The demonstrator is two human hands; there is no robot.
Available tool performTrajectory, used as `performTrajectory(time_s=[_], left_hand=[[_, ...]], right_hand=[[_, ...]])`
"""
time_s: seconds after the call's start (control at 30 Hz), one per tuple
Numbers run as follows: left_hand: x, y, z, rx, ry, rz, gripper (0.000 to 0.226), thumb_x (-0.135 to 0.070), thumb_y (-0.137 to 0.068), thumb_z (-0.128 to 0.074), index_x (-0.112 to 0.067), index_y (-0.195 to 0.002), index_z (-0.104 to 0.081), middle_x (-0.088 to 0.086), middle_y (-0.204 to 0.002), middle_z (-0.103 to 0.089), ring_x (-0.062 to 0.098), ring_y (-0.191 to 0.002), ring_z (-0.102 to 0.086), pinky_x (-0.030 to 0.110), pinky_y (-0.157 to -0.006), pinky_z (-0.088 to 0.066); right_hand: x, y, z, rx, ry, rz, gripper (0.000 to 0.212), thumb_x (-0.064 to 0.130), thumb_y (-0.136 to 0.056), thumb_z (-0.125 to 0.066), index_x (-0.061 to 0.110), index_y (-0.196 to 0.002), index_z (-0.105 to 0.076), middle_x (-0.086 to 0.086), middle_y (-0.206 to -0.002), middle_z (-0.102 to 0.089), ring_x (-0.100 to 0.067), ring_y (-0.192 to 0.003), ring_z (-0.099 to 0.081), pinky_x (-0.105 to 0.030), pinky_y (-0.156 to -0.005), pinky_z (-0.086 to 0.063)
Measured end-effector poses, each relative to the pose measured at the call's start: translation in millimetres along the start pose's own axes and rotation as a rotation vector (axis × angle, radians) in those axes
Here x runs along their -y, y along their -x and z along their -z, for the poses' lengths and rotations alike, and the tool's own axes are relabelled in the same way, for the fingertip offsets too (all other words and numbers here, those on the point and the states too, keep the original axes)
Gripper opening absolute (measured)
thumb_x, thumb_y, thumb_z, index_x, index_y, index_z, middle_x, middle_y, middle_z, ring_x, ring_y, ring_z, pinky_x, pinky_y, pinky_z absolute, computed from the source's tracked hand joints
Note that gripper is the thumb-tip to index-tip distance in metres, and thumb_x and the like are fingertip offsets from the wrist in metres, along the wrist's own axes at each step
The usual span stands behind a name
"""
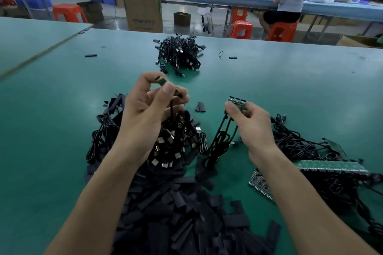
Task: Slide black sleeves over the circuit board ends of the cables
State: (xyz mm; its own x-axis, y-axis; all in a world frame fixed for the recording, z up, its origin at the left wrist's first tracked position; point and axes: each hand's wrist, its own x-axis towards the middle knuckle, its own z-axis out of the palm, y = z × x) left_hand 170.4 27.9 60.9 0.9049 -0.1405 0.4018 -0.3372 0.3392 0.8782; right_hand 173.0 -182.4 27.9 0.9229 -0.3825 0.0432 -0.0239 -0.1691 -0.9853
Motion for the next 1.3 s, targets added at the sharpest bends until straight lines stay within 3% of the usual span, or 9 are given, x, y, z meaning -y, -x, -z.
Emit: performTrajectory(time_s=[0.13,0.2,0.33,0.43,0.53,0.63,0.77,1.0,1.3], left_hand=[[-1.8,-1.3,0.8,-0.129,0.0,-0.085,0.002,-0.027,-0.1,-0.05,-0.028,-0.099,-0.05,0.002,-0.088,-0.073,0.021,-0.069,-0.069,0.039,-0.078,-0.057],[-0.7,-2.3,1.9,-0.177,-0.063,-0.131,0.003,-0.025,-0.103,-0.051,-0.027,-0.101,-0.049,0.0,-0.083,-0.072,0.011,-0.053,-0.057,0.034,-0.075,-0.057],[2.8,-2.7,2.1,-0.226,-0.184,-0.145,0.009,-0.024,-0.102,-0.053,-0.028,-0.104,-0.06,-0.006,-0.072,-0.07,0.001,-0.053,-0.055,0.026,-0.07,-0.055],[6.1,-2.6,0.8,-0.221,-0.275,-0.138,0.019,-0.023,-0.102,-0.052,-0.03,-0.114,-0.065,-0.013,-0.064,-0.064,0.0,-0.067,-0.061,0.027,-0.071,-0.057],[12.1,-3.6,0.5,-0.211,-0.388,-0.109,0.029,-0.018,-0.105,-0.048,-0.03,-0.129,-0.06,-0.02,-0.066,-0.061,-0.003,-0.06,-0.055,0.03,-0.073,-0.057],[16.4,-4.1,0.9,-0.187,-0.452,-0.054,0.039,-0.013,-0.106,-0.045,-0.029,-0.142,-0.049,-0.025,-0.067,-0.059,-0.004,-0.058,-0.051,0.035,-0.074,-0.058],[19.7,-2.9,-0.1,-0.129,-0.483,-0.02,0.049,-0.008,-0.105,-0.046,-0.024,-0.151,-0.04,-0.024,-0.07,-0.059,-0.003,-0.061,-0.051,0.026,-0.074,-0.056],[17.0,0.6,-4.8,-0.103,-0.533,-0.012,0.018,-0.015,-0.098,-0.062,-0.031,-0.102,-0.054,-0.005,-0.081,-0.072,0.004,-0.057,-0.058,0.015,-0.059,-0.049],[15.0,5.1,-6.2,-0.01,-0.599,-0.03,0.031,-0.013,-0.095,-0.066,-0.044,-0.099,-0.07,-0.023,-0.08,-0.067,0.012,-0.061,-0.054,0.029,-0.064,-0.051]], right_hand=[[0.5,4.7,0.6,-0.045,0.159,-0.116,0.064,0.07,-0.08,-0.065,0.023,-0.117,-0.043,-0.003,-0.106,-0.056,-0.026,-0.094,-0.061,-0.05,-0.085,-0.055],[0.6,7.3,1.7,-0.05,0.208,-0.092,0.055,0.066,-0.08,-0.069,0.026,-0.102,-0.038,-0.005,-0.1,-0.058,-0.023,-0.082,-0.066,-0.043,-0.074,-0.058],[6.4,11.2,4.7,0.049,0.261,-0.025,0.05,0.055,-0.094,-0.057,0.014,-0.068,-0.046,0.002,-0.046,-0.06,-0.018,-0.045,-0.065,-0.024,-0.042,-0.044],[9.8,15.3,-1.5,0.369,0.158,-0.082,0.044,0.037,-0.101,-0.054,0.005,-0.074,-0.067,-0.011,-0.068,-0.074,-0.032,-0.071,-0.074,-0.034,-0.06,-0.06],[5.0,18.7,-6.0,0.639,0.353,0.029,0.015,0.024,-0.097,-0.065,0.015,-0.1,-0.077,-0.002,-0.094,-0.078,-0.019,-0.095,-0.073,-0.034,-0.091,-0.057],[5.8,20.3,-4.1,0.692,0.61,0.079,0.007,0.026,-0.088,-0.074,0.025,-0.094,-0.076,0.009,-0.089,-0.076,-0.004,-0.087,-0.07,-0.025,-0.086,-0.055],[2.0,28.9,-3.4,0.706,0.973,-0.024,0.018,0.037,-0.075,-0.084,0.024,-0.081,-0.074,0.004,-0.085,-0.073,-0.013,-0.077,-0.069,-0.027,-0.067,-0.057],[0.4,45.2,-17.5,0.62,1.104,-0.055,0.033,0.028,-0.073,-0.084,0.024,-0.094,-0.059,0.001,-0.095,-0.052,-0.024,-0.083,-0.058,-0.03,-0.066,-0.043],[3.1,46.0,-18.8,0.658,1.142,-0.068,0.022,0.004,-0.088,-0.054,0.015,-0.108,-0.055,-0.006,-0.101,-0.051,-0.028,-0.084,-0.058,-0.035,-0.071,-0.053]])
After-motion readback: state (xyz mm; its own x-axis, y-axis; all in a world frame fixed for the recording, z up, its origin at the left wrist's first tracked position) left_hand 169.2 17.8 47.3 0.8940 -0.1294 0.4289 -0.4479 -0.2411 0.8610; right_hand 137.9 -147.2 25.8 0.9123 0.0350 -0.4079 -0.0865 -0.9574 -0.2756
